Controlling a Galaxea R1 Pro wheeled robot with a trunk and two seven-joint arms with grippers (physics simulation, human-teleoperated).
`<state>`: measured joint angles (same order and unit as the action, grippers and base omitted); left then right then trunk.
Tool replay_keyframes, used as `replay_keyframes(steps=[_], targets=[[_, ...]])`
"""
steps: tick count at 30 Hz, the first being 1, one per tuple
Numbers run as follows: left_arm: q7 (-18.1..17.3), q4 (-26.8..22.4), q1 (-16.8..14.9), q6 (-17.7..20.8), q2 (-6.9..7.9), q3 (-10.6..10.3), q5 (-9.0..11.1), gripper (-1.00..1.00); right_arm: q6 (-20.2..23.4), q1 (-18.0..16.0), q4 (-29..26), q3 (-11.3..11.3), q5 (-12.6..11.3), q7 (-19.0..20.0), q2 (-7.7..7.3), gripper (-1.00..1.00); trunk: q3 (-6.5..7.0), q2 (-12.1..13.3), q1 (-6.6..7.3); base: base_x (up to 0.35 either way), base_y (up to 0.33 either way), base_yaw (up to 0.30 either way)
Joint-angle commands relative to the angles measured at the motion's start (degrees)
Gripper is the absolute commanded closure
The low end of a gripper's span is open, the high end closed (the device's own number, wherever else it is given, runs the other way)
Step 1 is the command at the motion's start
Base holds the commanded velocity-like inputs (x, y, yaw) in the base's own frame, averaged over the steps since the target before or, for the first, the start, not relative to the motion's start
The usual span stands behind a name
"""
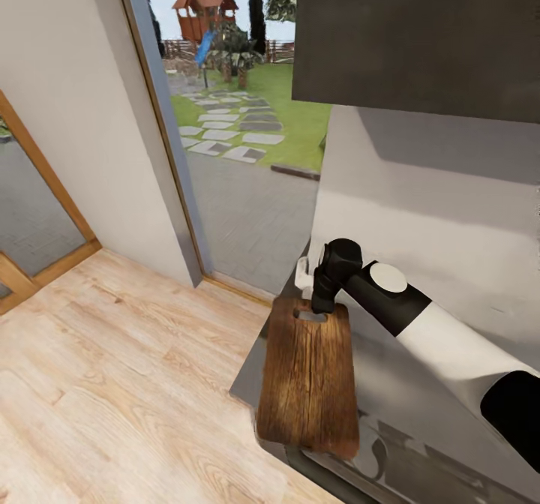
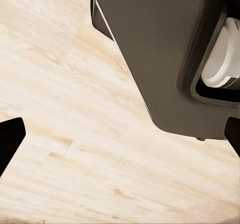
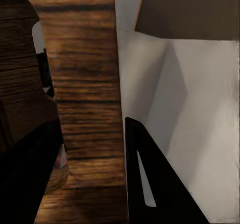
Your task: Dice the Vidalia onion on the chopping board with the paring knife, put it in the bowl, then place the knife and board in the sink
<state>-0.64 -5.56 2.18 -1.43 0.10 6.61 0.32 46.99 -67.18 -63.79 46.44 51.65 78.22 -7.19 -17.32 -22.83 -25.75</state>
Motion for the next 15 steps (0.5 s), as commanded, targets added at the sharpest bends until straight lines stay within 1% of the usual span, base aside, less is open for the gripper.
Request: replay_keyframes(steps=[1,13,15], targets=[[-0.07,-0.08,0.02,-0.07,-0.01,0.33,0.03,-1.00,0.81,-0.05,-0.11,0.15,0.10,0.44,-0.02,1.00,0.00,-0.09,-0.03,0.000,0.000,0.000],[-0.07,-0.11,0.02,-0.07,-0.01,0.33,0.03,-1.00,0.94,-0.05,-0.11,0.06,0.74,0.52,-0.02,1.00,1.12,-0.09,-0.03,0.000,0.000,0.000],[-0.07,-0.10,0.02,-0.07,-0.01,0.33,0.03,-1.00,1.06,-0.05,-0.11,0.02,1.24,0.49,-0.02,1.00,1.31,-0.09,-0.03,0.000,0.000,0.000]])
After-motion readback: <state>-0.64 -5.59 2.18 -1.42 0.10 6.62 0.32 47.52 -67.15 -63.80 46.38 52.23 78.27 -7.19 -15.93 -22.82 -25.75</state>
